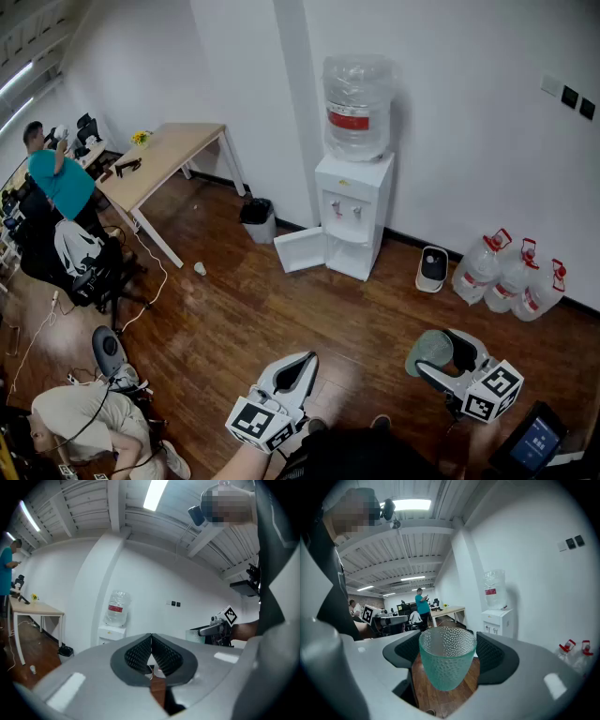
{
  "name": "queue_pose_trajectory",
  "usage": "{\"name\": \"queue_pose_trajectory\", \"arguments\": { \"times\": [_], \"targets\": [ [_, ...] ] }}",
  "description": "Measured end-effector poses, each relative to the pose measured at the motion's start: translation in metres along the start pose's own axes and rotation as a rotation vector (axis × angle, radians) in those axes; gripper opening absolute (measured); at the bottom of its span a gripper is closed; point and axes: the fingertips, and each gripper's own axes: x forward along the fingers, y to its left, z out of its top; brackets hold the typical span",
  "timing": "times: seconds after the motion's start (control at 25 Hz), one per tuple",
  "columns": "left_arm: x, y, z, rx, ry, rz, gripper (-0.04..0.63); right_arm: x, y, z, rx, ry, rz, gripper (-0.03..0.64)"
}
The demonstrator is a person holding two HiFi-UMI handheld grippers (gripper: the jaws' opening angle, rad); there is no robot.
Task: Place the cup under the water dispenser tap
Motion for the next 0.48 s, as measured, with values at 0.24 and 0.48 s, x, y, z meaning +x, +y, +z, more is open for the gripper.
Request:
{"name": "queue_pose_trajectory", "arguments": {
  "times": [0.24,0.48],
  "targets": [
    [-0.008,0.011,-0.008,-0.002,0.031,-0.022,0.000,0.018,0.006,0.000,-0.001,0.002,-0.011,0.370],
    [-0.023,0.044,-0.009,-0.020,0.020,0.013,0.000,0.043,0.015,0.001,-0.002,0.009,-0.026,0.370]
  ]
}}
